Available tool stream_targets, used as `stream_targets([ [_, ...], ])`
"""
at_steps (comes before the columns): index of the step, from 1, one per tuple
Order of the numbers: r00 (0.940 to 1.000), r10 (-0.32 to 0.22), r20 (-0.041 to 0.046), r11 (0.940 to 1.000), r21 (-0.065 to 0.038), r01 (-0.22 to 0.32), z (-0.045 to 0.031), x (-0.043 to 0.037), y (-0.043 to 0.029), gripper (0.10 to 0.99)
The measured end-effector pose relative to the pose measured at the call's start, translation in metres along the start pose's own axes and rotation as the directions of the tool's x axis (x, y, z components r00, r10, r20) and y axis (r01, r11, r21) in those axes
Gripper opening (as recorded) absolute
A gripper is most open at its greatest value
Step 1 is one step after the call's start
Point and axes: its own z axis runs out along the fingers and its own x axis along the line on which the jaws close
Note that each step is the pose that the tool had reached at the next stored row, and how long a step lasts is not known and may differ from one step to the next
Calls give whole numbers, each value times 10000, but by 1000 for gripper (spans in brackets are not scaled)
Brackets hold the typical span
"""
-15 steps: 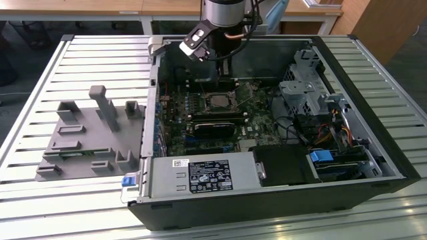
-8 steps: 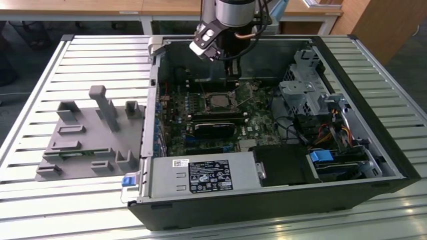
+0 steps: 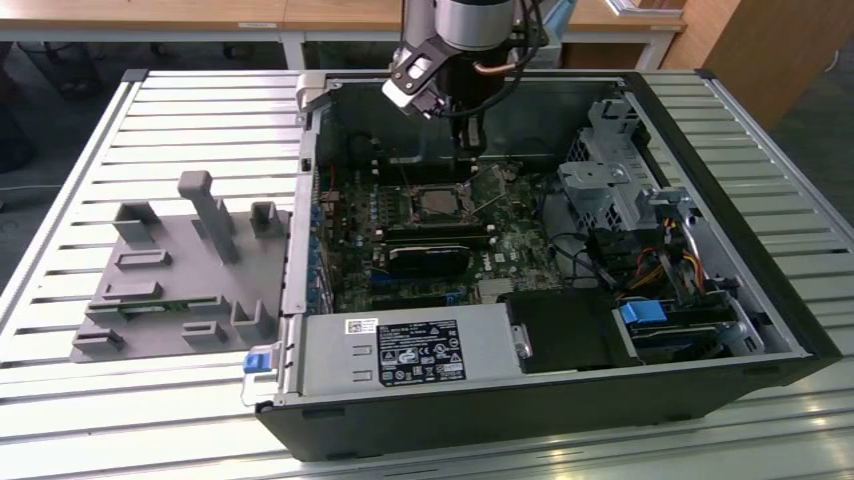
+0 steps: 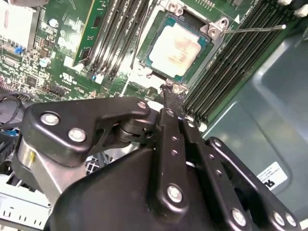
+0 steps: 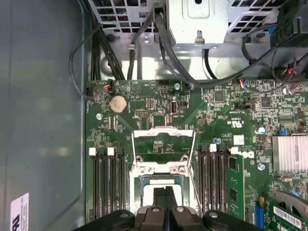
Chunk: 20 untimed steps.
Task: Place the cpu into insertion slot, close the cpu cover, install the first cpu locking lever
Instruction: 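Place the cpu into insertion slot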
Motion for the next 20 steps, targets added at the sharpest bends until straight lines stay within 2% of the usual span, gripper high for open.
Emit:
stream_targets([
  [3,10000,1,-10,10000,4,-1,-9,1,25,106],
  [9,10000,1,-5,10000,81,-1,-1,7,199,106],
  [13,10000,0,-1,9999,119,0,4,10,285,106],
  [20,10000,0,-4,9999,120,0,12,-6,339,106],
])
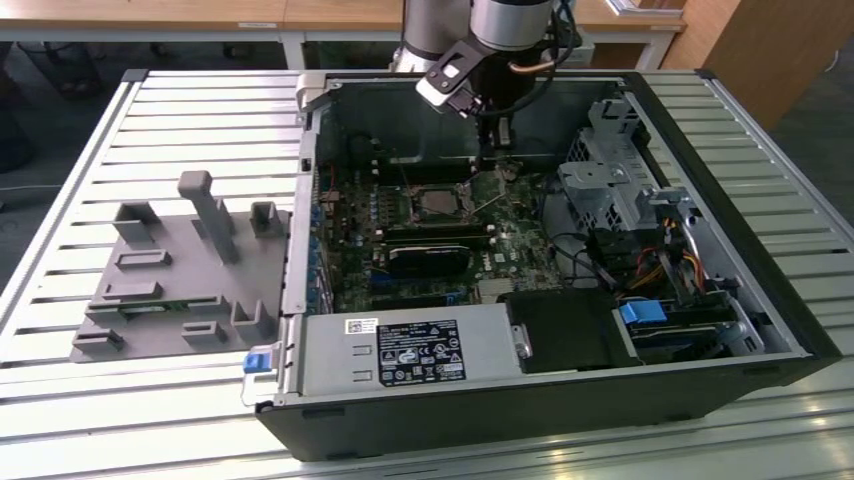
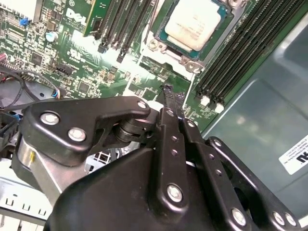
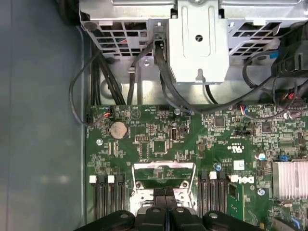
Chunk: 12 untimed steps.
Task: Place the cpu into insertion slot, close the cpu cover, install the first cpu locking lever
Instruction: 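Place the cpu into insertion slot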
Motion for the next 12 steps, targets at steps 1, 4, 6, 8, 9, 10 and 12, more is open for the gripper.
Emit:
stream_targets([
  [1,10000,0,-1,10000,0,0,2,-11,5,106],
  [4,10000,0,-4,10000,-1,0,7,-23,28,106],
  [6,10000,1,-1,10000,0,-1,8,-23,48,106],
  [8,10000,1,-1,10000,0,-1,10,-22,78,106],
  [9,10000,0,-2,10000,0,0,11,-22,94,106],
  [10,10000,0,-1,10000,0,0,13,-21,108,106],
  [12,10000,1,-2,10000,0,-1,18,-21,128,106],
])
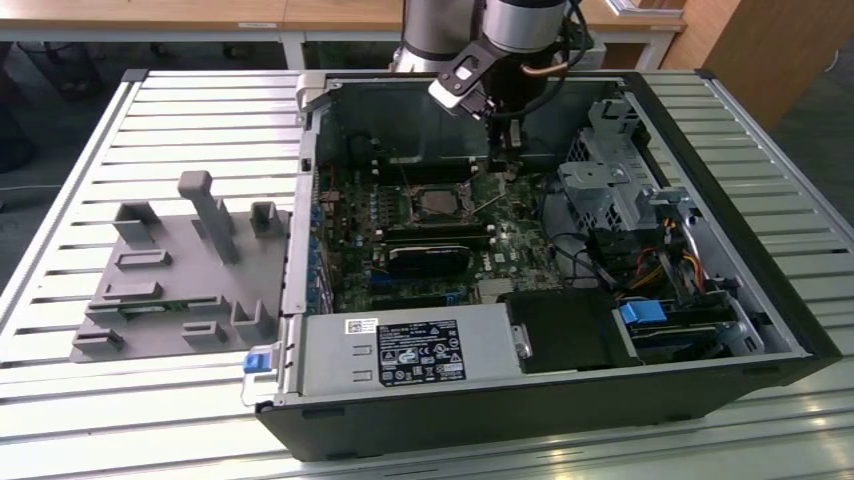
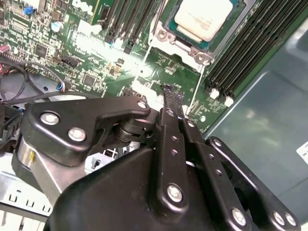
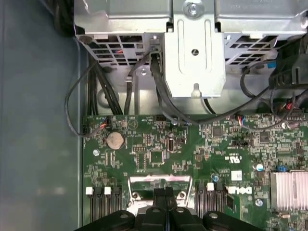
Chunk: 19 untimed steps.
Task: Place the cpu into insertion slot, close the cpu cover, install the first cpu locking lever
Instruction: 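Place the cpu into insertion slot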
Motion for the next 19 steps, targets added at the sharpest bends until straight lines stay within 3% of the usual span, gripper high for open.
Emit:
stream_targets([
  [19,9998,-197,-8,9998,0,197,58,13,182,106],
])
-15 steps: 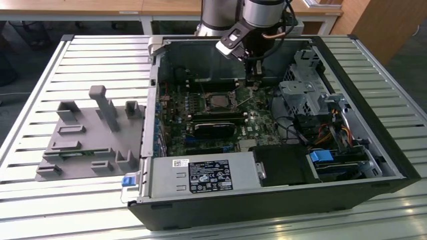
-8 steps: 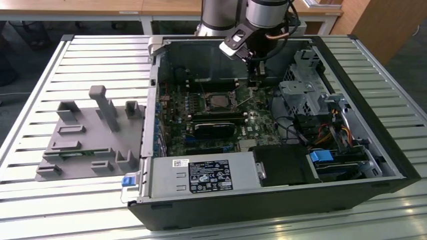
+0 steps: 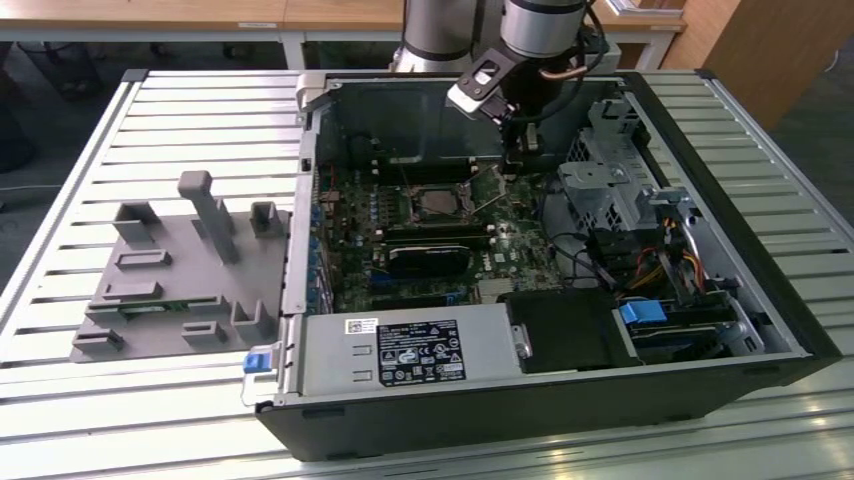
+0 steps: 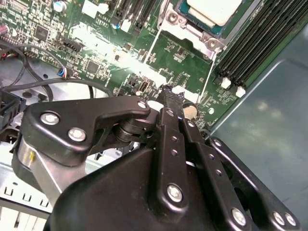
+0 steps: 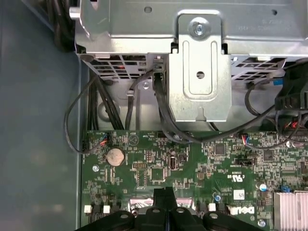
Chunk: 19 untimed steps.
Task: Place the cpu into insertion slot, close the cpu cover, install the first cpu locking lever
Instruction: 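Place the cpu into insertion slot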
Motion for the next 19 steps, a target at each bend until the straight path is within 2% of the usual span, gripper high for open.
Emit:
stream_targets([
  [4,10000,0,0,10000,0,0,10,8,21,106],
  [9,10000,0,0,10000,31,0,29,17,86,106],
  [19,10000,0,1,10000,83,0,64,33,142,106],
])
